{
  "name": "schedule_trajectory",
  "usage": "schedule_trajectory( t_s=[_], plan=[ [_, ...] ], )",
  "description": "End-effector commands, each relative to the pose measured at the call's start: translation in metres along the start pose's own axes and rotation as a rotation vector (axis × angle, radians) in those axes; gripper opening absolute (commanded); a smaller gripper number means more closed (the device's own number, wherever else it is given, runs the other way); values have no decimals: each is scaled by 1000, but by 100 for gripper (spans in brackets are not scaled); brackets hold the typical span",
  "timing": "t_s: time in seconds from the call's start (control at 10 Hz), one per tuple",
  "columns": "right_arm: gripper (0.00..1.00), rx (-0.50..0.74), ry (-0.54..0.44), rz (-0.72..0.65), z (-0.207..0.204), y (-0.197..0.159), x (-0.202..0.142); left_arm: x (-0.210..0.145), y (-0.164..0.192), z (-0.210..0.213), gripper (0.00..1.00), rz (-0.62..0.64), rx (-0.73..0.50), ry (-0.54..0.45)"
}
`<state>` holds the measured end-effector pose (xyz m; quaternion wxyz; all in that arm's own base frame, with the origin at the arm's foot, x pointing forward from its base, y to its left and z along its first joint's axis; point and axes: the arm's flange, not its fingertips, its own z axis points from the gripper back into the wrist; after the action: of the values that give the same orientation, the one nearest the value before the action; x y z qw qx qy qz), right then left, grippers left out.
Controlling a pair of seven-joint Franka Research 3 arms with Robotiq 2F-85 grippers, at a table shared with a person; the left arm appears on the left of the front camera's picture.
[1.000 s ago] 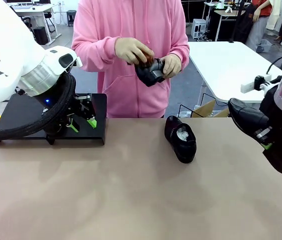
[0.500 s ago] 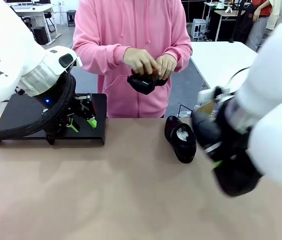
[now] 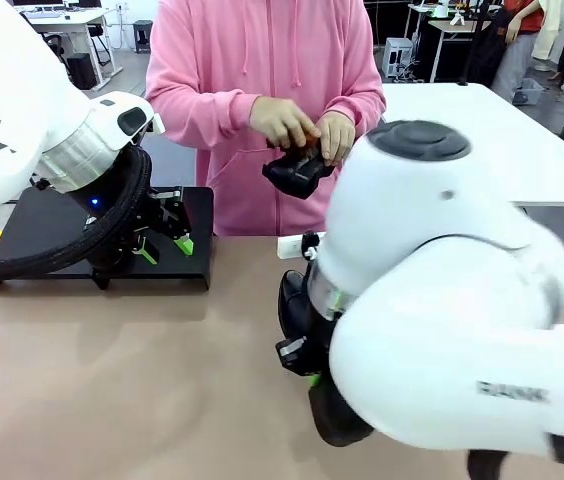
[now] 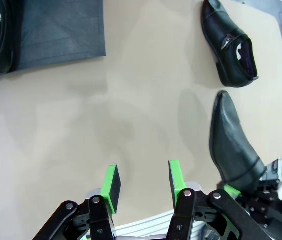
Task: Organize the shoes by placing them on the stand.
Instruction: Pick up one Shoe and place it in the middle of the table.
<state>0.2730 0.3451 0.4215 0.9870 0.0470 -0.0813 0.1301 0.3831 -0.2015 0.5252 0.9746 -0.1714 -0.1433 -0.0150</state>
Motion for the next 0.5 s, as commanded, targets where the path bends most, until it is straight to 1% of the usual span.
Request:
schedule_trajectory(
  t_s=[0.0, 0.1, 0.2, 0.3, 0.4],
  plan=[
    [0, -16, -83, -93, -28, 18, 26, 0, 1, 1, 53, 6, -17, 7],
    [0, -12, -102, -116, -42, 25, 29, 0, 1, 1, 53, 6, -17, 7],
    [0, -33, -91, -125, -52, 30, 31, 0, 1, 1, 53, 6, -17, 7],
    [3, -49, -91, -145, -58, 33, 32, 0, 1, 1, 53, 6, -17, 7],
    [17, -44, -88, -162, -63, 33, 34, 0, 1, 1, 53, 6, -17, 7]
  ],
)
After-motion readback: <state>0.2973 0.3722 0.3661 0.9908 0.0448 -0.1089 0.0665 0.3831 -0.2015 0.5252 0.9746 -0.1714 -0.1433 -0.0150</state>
